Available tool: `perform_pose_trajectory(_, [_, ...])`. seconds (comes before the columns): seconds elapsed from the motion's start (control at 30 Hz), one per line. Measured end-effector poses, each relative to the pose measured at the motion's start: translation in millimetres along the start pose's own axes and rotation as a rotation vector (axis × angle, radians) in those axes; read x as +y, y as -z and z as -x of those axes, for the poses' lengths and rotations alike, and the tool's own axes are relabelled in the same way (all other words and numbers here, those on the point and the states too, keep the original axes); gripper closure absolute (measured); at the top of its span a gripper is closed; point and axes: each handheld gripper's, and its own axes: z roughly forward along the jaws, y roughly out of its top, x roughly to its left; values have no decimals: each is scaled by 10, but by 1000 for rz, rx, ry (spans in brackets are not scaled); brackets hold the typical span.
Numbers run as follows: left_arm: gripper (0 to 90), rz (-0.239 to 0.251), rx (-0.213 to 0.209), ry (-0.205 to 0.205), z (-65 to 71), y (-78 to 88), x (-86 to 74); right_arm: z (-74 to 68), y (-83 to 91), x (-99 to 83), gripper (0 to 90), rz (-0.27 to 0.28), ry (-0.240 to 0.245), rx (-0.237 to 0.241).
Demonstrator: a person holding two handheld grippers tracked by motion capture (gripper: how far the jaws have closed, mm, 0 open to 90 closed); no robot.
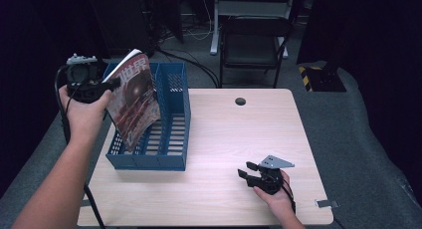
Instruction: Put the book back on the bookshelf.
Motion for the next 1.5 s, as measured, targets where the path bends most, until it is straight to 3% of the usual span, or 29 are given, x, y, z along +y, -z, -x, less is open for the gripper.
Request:
perform_pose_trajectory(0.33, [840,9,10,17,16,-106,-13,-3,16,4,501,2,-6,0])
perform_pose_trajectory(0.9, [840,13,11,43,20,-344,-201,1,14,3,501,2,-6,3])
perform_pose_trajectory(1.5, [840,-51,3,57,-2,-598,-522,0,4,1,501,3,1,-2])
